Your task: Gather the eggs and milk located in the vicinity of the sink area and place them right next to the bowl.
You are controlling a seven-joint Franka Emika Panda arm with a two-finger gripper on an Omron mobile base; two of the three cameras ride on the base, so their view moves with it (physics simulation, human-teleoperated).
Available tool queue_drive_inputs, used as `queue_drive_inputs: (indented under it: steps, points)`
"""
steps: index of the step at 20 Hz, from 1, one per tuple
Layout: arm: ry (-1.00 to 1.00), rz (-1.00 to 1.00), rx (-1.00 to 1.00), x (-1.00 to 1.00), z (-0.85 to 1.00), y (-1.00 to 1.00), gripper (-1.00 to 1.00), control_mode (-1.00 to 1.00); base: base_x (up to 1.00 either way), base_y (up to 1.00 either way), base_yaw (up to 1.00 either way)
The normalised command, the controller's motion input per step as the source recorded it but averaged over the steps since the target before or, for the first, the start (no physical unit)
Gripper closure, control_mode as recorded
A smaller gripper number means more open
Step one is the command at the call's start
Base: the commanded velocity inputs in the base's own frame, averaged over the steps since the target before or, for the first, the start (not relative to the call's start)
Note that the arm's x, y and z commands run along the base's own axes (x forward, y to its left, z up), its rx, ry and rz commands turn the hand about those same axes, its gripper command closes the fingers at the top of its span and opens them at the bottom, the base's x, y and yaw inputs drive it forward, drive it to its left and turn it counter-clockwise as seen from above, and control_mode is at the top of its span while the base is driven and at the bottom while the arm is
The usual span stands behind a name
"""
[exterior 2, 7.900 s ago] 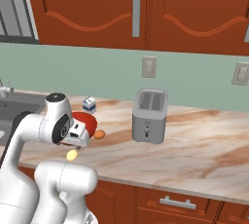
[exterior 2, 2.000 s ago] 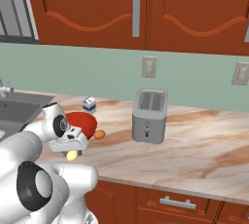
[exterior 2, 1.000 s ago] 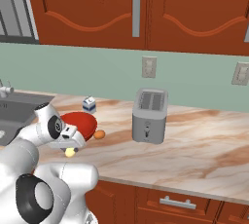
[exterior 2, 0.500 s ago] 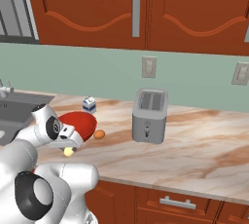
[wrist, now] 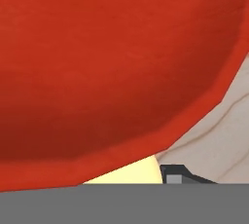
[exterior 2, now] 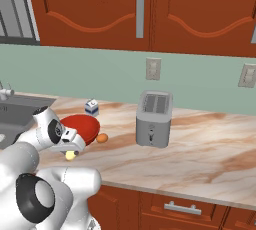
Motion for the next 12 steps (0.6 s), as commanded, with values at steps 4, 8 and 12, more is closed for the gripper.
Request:
queue_drive_inputs:
  steps: [4,8,12]
  points:
    - [0.00,0.00,0.00,0.00,-0.05,0.00,1.00,-1.00,0.00,0.00,0.00]
    - [0.00,0.00,0.00,0.00,-0.04,0.00,1.00,-1.00,0.00,0.00,0.00]
    - [0.00,0.00,0.00,0.00,-0.04,0.00,1.00,-1.00,0.00,0.00,0.00]
